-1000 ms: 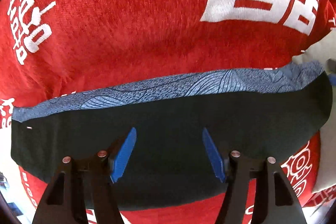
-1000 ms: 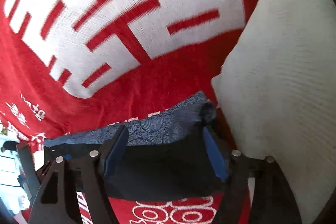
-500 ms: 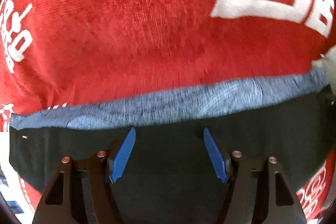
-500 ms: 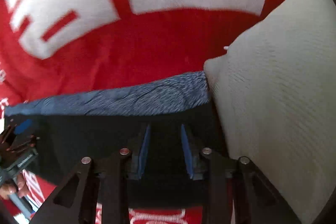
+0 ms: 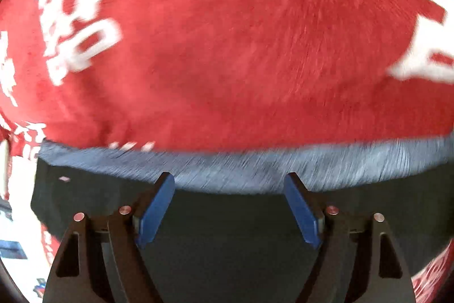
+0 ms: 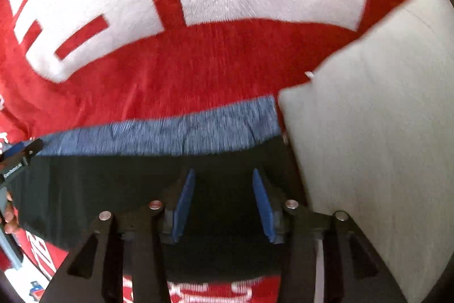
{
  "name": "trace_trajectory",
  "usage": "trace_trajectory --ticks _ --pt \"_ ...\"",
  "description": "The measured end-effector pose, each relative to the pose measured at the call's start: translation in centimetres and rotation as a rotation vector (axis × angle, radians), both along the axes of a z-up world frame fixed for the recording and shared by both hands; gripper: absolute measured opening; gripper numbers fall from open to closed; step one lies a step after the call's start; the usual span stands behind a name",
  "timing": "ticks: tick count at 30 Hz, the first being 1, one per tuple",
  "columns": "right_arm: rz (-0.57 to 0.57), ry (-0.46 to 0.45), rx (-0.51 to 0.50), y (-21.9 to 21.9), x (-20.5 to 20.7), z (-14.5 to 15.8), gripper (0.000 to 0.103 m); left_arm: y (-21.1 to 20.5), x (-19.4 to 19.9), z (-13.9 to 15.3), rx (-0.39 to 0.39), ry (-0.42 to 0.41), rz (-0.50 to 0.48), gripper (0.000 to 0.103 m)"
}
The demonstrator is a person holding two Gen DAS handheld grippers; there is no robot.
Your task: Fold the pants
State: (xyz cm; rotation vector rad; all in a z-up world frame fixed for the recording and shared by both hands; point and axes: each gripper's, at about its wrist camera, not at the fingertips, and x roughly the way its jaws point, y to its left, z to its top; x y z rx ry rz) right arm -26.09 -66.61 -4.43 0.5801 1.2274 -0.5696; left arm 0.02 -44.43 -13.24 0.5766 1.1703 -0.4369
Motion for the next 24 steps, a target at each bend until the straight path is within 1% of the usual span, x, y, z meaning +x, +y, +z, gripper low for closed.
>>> trace_trajectory --ticks 2,4,6,8,9,12,15,16,17,18,21,22,23,24 --pt "-0.021 -0.046 -0.003 1.4 -1.8 1.4 0.051 1.6 -1.1 0.2 0.017 -0.002 -0.006 0.08" --pt "-0.099 -0.083 0.032 2.3 -4.2 2.3 0.052 3.6 -2.3 0.0 0.031 0.01 0.006 0.081" --pt "-0.18 -0.094 0.08 2.6 -6.8 2.2 0.052 5.7 -3.4 -0.6 0.045 0.035 0.026 0.081" --pt "-0.26 -0.094 0.117 3.2 -8.6 2.0 0.052 6.8 -4.0 -1.6 0.061 0.057 0.034 0.081" --pt "-0.282 -0.095 0.127 3.2 -9.2 1.8 0.052 7.1 -4.3 -2.0 0.065 0.061 0.035 0.081" --pt "-0.347 -0.097 0.148 2.7 -9.8 0.4 0.052 7.5 -4.2 -1.9 0.057 0.033 0.034 0.081" --pt "-0.392 -0.137 0.123 2.1 -8.8 0.2 0.052 7.4 -3.9 -1.9 0.06 0.036 0.038 0.081" --pt "-0.405 -0.133 0.132 1.7 -8.3 -0.2 0.05 7.1 -4.2 -1.6 0.061 0.036 0.036 0.081" --pt "-0.409 -0.124 0.138 1.6 -8.0 -0.6 0.023 7.0 -4.2 -1.6 0.064 0.038 0.033 0.081" --pt "-0.404 -0.112 0.135 1.5 -7.7 -0.5 0.009 7.0 -4.2 -1.4 0.066 0.041 0.029 0.081" --pt "-0.298 -0.091 0.044 2.1 -7.3 1.4 0.009 6.5 -5.2 -1.3 0.072 0.043 0.011 0.081" --pt "-0.247 -0.055 0.022 2.6 -7.1 1.2 0.009 6.6 -5.4 -1.1 0.075 0.036 0.002 0.081" --pt "-0.229 -0.026 0.02 2.8 -7.0 0.7 0.013 6.3 -5.6 -1.1 0.077 0.028 -0.007 0.081" --pt "-0.23 0.005 0.031 2.6 -7.3 0.0 0.019 6.3 -5.8 -1.1 0.077 0.024 -0.009 0.081"
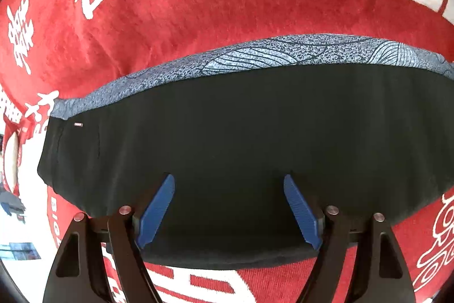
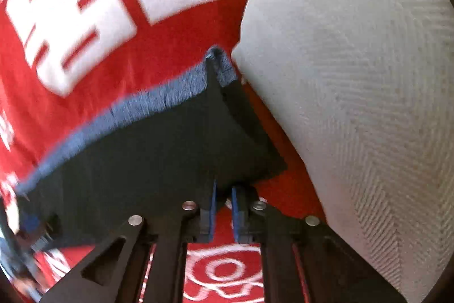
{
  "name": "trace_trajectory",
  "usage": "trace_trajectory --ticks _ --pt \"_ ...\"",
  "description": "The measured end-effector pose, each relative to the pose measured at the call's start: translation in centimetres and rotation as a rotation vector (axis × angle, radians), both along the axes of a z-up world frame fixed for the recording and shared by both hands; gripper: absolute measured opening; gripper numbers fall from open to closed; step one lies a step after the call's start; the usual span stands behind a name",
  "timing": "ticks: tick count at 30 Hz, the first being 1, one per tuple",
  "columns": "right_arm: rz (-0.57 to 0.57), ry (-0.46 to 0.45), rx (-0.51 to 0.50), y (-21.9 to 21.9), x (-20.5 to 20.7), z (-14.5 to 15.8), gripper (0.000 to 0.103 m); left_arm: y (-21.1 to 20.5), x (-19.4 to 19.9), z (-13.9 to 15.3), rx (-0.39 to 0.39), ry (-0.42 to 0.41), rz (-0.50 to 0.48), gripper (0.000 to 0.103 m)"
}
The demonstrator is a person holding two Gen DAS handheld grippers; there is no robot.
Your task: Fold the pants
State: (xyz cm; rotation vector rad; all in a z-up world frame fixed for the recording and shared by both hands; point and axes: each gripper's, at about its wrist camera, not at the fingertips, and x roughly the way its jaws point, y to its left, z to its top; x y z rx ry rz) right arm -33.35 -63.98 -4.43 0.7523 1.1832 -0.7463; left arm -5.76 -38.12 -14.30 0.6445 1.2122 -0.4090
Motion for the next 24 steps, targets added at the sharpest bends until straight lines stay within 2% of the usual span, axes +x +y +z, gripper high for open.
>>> trace_trajectory --ticks 1,3,5,7,9,11,13,16,20,21,24 --pt "-0.031 0.026 0.026 -0.4 -0.6 -0.5 0.036 0.0 0.0 0.2 0.002 0.005 0.006 0.081" --pt "-0.066 -0.017 0.056 -0.5 -1.5 0.5 0.037 -0.2 0.3 0.5 0.004 0.019 0.011 0.081" --pt "-0.029 -0.05 -0.001 0.6 -1.3 2.8 0.04 -0.5 0.7 1.1 -0.018 0.014 0.009 0.081" --pt "0.059 -0.106 -0.051 2.2 -0.1 4.9 0.04 -1.3 1.8 1.9 -0.046 -0.017 0.007 0.081" --pt "0.155 -0.15 -0.056 3.4 2.5 5.6 0.04 -2.3 3.3 1.9 -0.062 -0.035 0.018 0.081" --pt "0.22 -0.192 -0.036 4.0 6.0 5.2 0.04 -3.4 4.3 1.7 -0.072 -0.041 0.035 0.081" --pt "0.261 -0.217 -0.012 4.6 10.7 3.5 0.04 -4.6 5.4 1.4 -0.083 -0.05 0.056 0.081" --pt "0.317 -0.203 -0.003 4.0 14.9 1.5 0.04 -5.9 6.1 0.6 -0.085 -0.051 0.067 0.081" --pt "0.373 -0.104 0.021 4.1 16.6 -1.9 0.041 -5.6 5.2 -0.6 -0.069 -0.052 0.035 0.082" --pt "0.39 -0.122 -0.001 4.2 16.3 -1.7 0.041 -5.1 4.8 -0.4 -0.078 -0.055 0.028 0.085" --pt "0.425 -0.1 -0.005 4.2 14.9 -0.8 0.044 -3.9 4.3 -0.2 -0.065 -0.017 0.016 0.085"
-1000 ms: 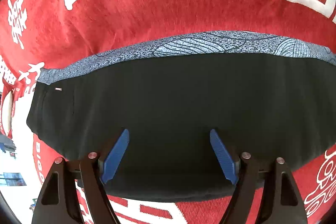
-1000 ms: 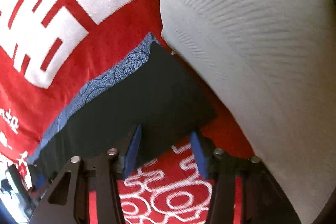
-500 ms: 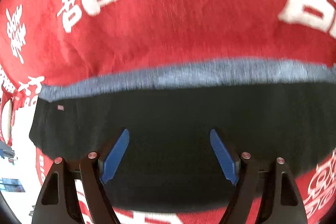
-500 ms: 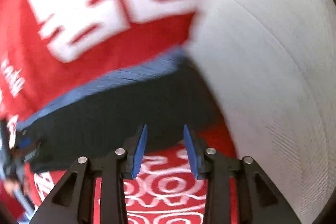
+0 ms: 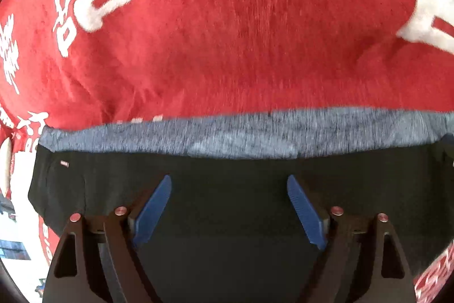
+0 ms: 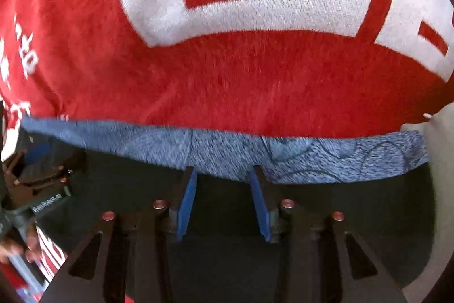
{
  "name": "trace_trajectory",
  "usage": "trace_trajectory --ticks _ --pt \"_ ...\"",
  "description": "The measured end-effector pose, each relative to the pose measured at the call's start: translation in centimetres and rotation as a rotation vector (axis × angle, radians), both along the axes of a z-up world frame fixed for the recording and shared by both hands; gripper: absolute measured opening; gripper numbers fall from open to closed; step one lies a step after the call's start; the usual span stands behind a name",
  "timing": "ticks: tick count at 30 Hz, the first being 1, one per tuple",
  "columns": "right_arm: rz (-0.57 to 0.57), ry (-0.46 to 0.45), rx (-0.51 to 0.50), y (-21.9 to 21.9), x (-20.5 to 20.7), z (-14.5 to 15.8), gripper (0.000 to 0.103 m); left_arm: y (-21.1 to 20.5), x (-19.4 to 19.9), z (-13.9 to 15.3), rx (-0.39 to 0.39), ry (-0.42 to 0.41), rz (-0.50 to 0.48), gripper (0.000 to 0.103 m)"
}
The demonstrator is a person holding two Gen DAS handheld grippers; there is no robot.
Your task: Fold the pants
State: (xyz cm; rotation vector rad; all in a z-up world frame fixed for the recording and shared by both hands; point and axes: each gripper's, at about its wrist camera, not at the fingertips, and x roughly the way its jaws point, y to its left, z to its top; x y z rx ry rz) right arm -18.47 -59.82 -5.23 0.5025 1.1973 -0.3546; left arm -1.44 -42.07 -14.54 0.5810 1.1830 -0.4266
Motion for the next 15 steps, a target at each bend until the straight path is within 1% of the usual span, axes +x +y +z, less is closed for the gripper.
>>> trace_trajectory --ticks 3,4,5,6,9,13,15 --pt "-0.055 0.01 0.034 -0.9 -1.9 1.2 0.052 2.2 -0.8 0.6 0.018 0.019 0.015 0.085" --pt "-0.072 0.006 0.049 -1.5 -1.9 1.0 0.055 3.2 -1.2 0.9 0.024 0.024 0.025 0.085" --pt "-0.092 -0.006 0.072 -1.5 -3.0 1.5 0.057 3.8 -1.5 1.2 0.026 0.03 0.033 0.085" --pt "-0.105 -0.014 0.087 -1.2 -4.7 2.1 0.058 4.9 -1.9 1.6 0.026 0.04 0.046 0.085" --pt "-0.137 -0.015 0.12 -0.3 -6.7 2.9 0.062 7.3 -3.0 2.4 0.042 0.062 0.081 0.085" --pt "-0.164 0.005 0.167 1.9 -9.0 2.8 0.064 9.9 -4.3 3.1 0.043 0.091 0.129 0.085" --pt "-0.177 0.016 0.179 3.1 -9.6 2.7 0.065 11.0 -4.8 3.4 0.037 0.099 0.137 0.085"
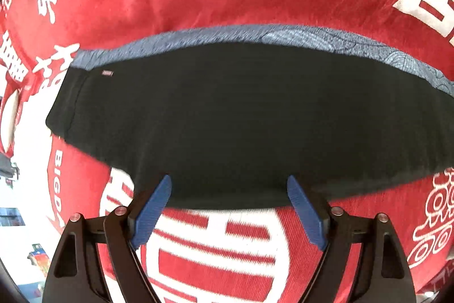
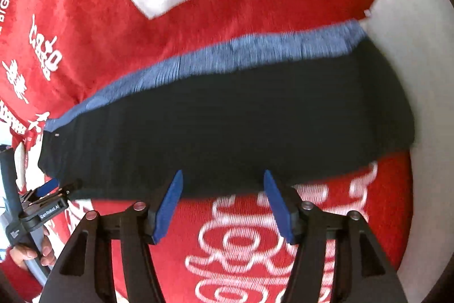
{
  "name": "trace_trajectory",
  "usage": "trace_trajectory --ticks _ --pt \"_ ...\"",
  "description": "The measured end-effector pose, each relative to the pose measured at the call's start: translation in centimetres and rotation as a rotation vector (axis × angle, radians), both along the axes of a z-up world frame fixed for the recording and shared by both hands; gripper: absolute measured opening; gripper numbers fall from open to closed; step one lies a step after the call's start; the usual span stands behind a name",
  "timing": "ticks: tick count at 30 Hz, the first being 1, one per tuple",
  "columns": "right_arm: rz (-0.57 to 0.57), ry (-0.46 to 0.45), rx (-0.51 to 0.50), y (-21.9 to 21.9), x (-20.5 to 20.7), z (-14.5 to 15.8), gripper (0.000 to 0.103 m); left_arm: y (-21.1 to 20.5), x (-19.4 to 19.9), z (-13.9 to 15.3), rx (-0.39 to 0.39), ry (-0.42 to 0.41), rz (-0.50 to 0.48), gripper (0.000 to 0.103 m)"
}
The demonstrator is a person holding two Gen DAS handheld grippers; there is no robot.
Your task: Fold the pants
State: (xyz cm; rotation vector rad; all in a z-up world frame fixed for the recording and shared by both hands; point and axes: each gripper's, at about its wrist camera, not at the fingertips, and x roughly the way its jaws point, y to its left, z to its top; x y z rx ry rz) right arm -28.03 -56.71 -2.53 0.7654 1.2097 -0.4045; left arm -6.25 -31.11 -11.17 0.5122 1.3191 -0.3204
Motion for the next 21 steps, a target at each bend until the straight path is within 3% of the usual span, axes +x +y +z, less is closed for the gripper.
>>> trace_trajectory --ticks 5,10,17,21 --pt "-0.035 0.026 0.027 3.1 -1.1 -0.6 0.065 1.4 0.0 -0.5 -0.02 0.022 -0.016 0.085" --pt "-0.066 0.031 0.023 5.9 -1.9 0.7 0.065 3.5 0.7 -0.1 -0.068 0.034 -0.041 0.085" --pt "-0.101 0.009 0.039 12.6 2.1 0.8 0.065 8.4 4.2 0.8 -0.094 0.028 -0.086 0.085" --pt "-0.1 -0.049 0.11 16.9 5.5 0.3 0.065 11.5 7.1 0.9 -0.077 0.003 -0.093 0.085"
